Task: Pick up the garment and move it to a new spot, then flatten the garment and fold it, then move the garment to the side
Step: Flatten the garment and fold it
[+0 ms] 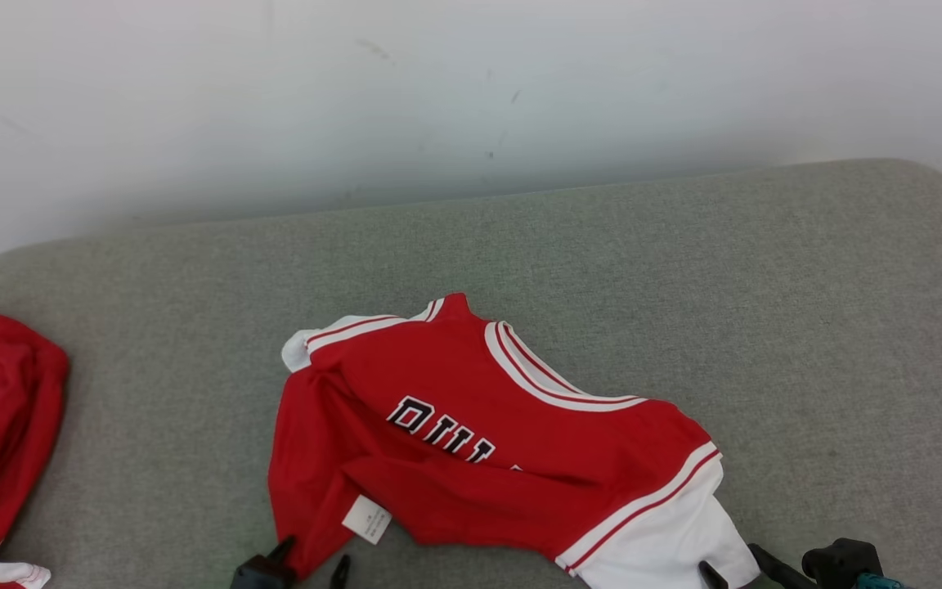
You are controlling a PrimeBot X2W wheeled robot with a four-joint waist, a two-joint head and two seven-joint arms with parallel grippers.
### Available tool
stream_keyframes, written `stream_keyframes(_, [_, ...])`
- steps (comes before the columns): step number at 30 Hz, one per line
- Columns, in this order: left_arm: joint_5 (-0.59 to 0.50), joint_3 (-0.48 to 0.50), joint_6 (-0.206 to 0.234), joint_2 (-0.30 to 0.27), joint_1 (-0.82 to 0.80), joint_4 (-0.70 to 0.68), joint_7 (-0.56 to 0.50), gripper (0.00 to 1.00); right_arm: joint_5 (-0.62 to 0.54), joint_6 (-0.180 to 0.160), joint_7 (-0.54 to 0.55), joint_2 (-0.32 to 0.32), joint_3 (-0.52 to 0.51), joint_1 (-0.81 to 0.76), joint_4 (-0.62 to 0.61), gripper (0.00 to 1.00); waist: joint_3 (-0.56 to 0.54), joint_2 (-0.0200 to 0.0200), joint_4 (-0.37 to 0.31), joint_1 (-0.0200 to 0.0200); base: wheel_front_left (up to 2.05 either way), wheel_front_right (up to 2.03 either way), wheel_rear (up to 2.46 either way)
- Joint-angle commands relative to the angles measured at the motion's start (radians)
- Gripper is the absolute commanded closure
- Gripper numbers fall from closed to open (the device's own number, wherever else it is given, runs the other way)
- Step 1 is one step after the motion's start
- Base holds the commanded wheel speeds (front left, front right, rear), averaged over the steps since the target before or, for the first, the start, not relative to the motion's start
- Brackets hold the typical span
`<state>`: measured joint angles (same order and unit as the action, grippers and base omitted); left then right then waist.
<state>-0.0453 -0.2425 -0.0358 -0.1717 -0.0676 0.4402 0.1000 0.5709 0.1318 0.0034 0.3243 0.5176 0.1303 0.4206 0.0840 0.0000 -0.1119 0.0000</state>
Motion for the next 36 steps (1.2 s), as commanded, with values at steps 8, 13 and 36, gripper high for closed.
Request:
stream_keyframes(8, [0.003, -0.004, 0.010, -0.022, -0.026, 0.043, -0.003, 0.00, 0.027, -0.002, -0.011, 0.009, 0.024, 0.044, 0.034, 0.00, 0.019, 0.0000, 0.004, 0.0000, 0.00, 0.00, 0.00])
stream_keyframes(13, [0.009, -0.009, 0.012, -0.026, -0.034, 0.059, -0.007, 0.00, 0.017, -0.002, 0.001, 0.014, 0.017, 0.056, 0.067, 0.00, 0.024, 0.0000, 0.013, 0.0000, 0.00, 0.00, 0.00])
stream_keyframes(36, [0.020, -0.074, -0.014, -0.018, -0.079, 0.177, -0.035, 1.00, 0.243, 0.004, 0.099, -0.022, 0.216, 0.115, 0.037, 1.00, 0.027, 0.0000, 0.049, 0.0000, 0.00, 0.00, 0.00])
